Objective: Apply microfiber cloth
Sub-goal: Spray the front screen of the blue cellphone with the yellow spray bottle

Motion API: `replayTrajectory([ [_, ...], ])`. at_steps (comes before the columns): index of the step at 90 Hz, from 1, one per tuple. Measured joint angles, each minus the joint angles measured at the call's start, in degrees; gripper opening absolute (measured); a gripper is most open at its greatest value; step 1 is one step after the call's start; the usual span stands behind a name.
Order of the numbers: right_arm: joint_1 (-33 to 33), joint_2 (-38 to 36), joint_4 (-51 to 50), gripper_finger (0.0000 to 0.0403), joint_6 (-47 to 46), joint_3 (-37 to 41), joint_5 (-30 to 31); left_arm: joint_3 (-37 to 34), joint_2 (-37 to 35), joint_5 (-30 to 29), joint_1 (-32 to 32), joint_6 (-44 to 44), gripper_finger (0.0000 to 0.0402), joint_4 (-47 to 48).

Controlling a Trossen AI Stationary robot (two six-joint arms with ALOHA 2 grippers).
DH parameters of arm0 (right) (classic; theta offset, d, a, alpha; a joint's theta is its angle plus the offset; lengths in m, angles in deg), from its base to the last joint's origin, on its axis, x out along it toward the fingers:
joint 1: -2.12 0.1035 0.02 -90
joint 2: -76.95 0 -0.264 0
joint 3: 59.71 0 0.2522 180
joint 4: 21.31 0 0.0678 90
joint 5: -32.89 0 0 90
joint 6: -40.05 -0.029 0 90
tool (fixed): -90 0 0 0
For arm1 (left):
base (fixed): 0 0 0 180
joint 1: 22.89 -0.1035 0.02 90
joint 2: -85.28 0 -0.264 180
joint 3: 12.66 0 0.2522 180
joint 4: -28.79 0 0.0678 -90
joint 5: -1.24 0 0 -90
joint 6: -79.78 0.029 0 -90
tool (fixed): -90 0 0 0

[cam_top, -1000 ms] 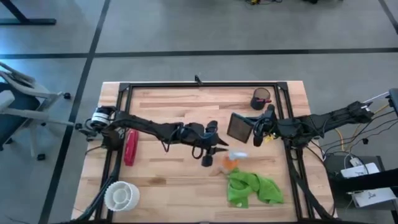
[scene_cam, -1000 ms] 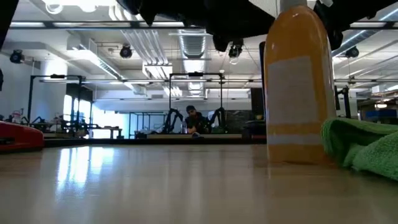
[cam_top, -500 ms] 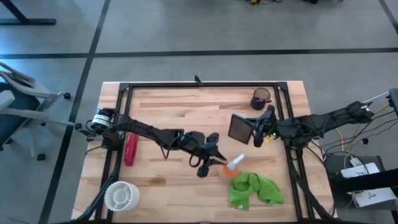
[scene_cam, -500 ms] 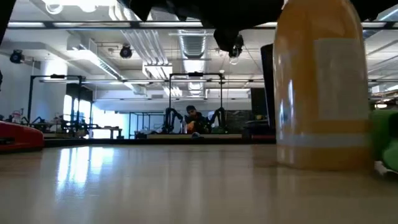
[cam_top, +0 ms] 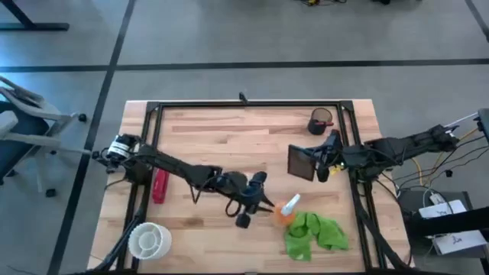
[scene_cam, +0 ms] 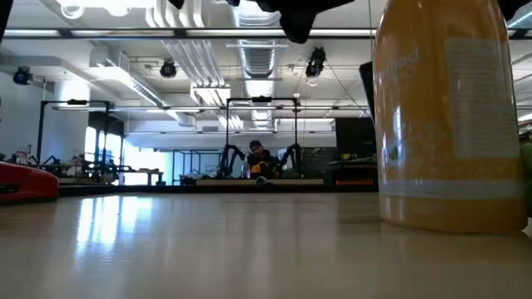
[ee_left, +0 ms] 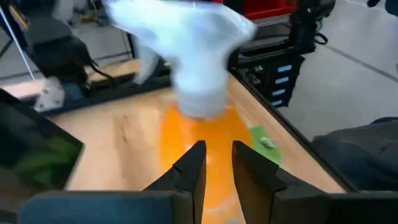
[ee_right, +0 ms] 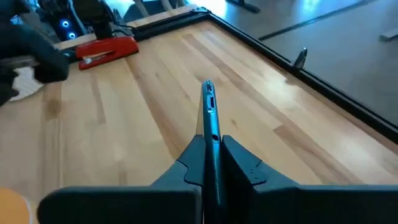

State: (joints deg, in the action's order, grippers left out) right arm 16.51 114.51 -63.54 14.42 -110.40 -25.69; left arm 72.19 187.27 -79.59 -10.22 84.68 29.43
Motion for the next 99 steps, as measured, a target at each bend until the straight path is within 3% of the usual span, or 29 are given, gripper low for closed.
replayTrajectory([
  [11,0.0,0.0,-1.6,0.0008,-0.7,-0.7,-0.6,0.0,-0.1,6.4,-3.2,-0.6,0.0092,-1.5],
  [19,0.0,0.0,-7.7,0.0008,-3.2,-2.6,-4.5,0.0,-0.2,8.3,-4.8,-1.4,0.0123,-0.7],
  [45,4.4,0.9,-22.4,0.0008,-9.7,-10.2,-18.6,-1.6,-4.1,9.9,-5.6,0.3,0.0185,4.1],
  [65,10.0,4.4,-21.7,0.0008,-17.2,-11.4,-26.9,-4.2,-8.0,9.4,-6.0,0.6,0.0174,5.4],
  [99,25.1,14.5,-17.2,0.0008,-38.5,-11.5,-27.3,-14.8,-14.7,9.3,-6.0,-1.2,0.0134,5.1],
])
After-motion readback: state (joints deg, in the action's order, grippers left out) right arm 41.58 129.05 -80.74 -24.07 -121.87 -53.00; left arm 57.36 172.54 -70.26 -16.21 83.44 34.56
